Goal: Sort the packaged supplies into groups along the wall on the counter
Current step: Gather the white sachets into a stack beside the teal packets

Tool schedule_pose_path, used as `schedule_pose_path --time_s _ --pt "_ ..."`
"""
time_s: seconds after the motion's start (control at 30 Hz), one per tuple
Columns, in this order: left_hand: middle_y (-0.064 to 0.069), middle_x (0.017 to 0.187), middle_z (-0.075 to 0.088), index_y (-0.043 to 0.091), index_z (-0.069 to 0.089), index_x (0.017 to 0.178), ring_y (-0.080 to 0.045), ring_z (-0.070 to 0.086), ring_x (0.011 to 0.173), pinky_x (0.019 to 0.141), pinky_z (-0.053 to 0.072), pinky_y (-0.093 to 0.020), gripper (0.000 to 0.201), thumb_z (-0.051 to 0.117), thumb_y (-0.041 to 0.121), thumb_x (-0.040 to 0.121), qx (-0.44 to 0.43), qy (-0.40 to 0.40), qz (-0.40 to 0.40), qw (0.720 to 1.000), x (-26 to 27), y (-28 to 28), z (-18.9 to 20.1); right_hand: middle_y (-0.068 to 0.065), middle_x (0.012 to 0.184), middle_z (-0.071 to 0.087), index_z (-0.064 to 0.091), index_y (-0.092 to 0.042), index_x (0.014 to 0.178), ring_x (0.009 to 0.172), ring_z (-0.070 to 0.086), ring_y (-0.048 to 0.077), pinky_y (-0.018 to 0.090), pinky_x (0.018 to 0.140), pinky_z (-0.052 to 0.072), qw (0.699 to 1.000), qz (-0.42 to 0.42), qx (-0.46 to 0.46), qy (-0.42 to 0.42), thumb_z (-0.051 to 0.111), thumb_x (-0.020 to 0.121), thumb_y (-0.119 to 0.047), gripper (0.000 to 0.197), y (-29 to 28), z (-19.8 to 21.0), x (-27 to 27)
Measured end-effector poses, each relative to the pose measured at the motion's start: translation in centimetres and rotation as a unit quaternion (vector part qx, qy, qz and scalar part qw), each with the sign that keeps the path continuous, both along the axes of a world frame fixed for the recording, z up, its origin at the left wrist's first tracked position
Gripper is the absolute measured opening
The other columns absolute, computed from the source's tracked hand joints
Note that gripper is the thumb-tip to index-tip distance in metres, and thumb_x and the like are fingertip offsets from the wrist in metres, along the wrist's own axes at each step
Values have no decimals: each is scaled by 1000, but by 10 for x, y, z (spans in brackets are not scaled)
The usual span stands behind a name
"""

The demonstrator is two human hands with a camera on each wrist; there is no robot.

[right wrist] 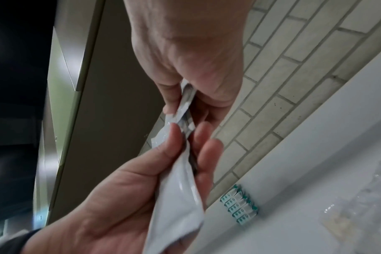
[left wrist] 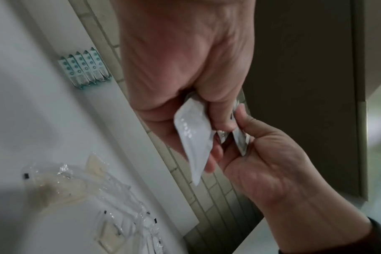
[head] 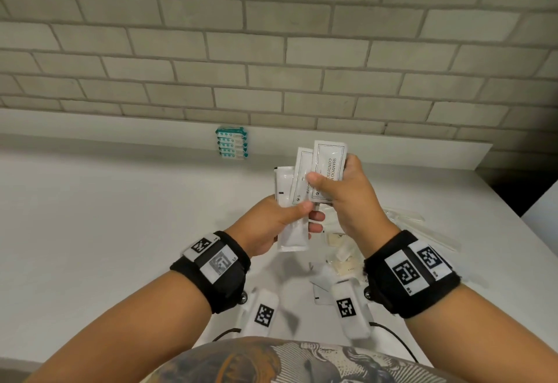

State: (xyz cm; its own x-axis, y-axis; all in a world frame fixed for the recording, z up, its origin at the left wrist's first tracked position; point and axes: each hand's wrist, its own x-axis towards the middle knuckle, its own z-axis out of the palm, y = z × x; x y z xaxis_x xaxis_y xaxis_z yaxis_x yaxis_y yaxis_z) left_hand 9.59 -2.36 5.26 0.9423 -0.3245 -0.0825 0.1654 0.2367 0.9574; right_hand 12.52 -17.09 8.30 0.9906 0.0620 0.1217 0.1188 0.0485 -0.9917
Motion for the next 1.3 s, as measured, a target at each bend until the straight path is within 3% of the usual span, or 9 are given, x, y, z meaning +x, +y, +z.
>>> schedule_pose_path --time_s 0.2,0.27,0.43,0.67,0.83,0.97,1.03,1.13,1.3 --pt "-14 94 72 5 57 108 -30 70 82 89 54 -47 46 47 48 94 60 89 40 993 10 9 -1 12 114 66 52 -11 121 103 66 28 45 85 56 996 -72 53 20 73 79 1 48 -18 -1 12" --pt "-15 99 69 7 53 112 -32 69 86 88 54 -48 42 48 45 95 6 120 86 989 15 15 -2 12 115 66 55 -12 123 106 65 29 45 87 55 996 -45 50 57 73 79 -1 48 -24 -8 15" --pt "-23 119 61 0 49 115 -32 64 102 88 54 -42 19 43 0 97 -102 103 146 978 20 23 -2 12 107 71 62 -13 112 96 70 29 46 85 56 987 67 0 144 75 77 -4 39 -17 -27 3" --pt "-8 107 72 10 66 108 -20 69 101 83 56 -28 23 50 23 97 -13 1 86 996 6 11 5 7 86 75 69 -10 101 75 71 22 27 55 55 984 89 -49 144 78 76 -3 28 6 -32 -12" --pt "-18 112 70 8 58 101 -33 69 102 89 56 -43 56 42 61 91 35 119 115 986 11 24 6 -6 83 52 69 -13 82 76 56 20 29 69 46 960 -81 -237 -126 78 77 -11 11 -5 -32 3" --pt "-15 100 70 9 57 99 -22 72 80 65 59 -24 13 65 15 90 -17 129 89 987 8 25 9 -1 80 52 77 -22 89 79 51 20 32 72 32 812 -78 -440 -376 76 62 12 44 -21 -37 11" --pt "-8 88 65 12 51 96 -17 69 73 57 56 -22 19 62 -1 88 -27 97 134 986 10 25 9 -3 83 50 76 -24 98 82 48 12 31 70 38 838 -50 -424 -340 71 66 17 52 -22 -37 9" --pt "-5 85 64 12 48 97 -17 68 74 54 53 -21 24 62 -5 87 6 43 169 985 14 26 8 -5 96 54 67 -21 102 86 55 5 19 74 47 942 -47 -301 -142 65 87 -4 23 -25 -29 5" --pt "-2 84 62 12 47 97 -16 69 76 52 49 -19 27 64 -4 85 80 -25 202 976 17 28 1 5 101 71 62 -17 115 93 70 25 39 81 56 996 -25 -42 76 63 92 -18 22 -34 -11 6"
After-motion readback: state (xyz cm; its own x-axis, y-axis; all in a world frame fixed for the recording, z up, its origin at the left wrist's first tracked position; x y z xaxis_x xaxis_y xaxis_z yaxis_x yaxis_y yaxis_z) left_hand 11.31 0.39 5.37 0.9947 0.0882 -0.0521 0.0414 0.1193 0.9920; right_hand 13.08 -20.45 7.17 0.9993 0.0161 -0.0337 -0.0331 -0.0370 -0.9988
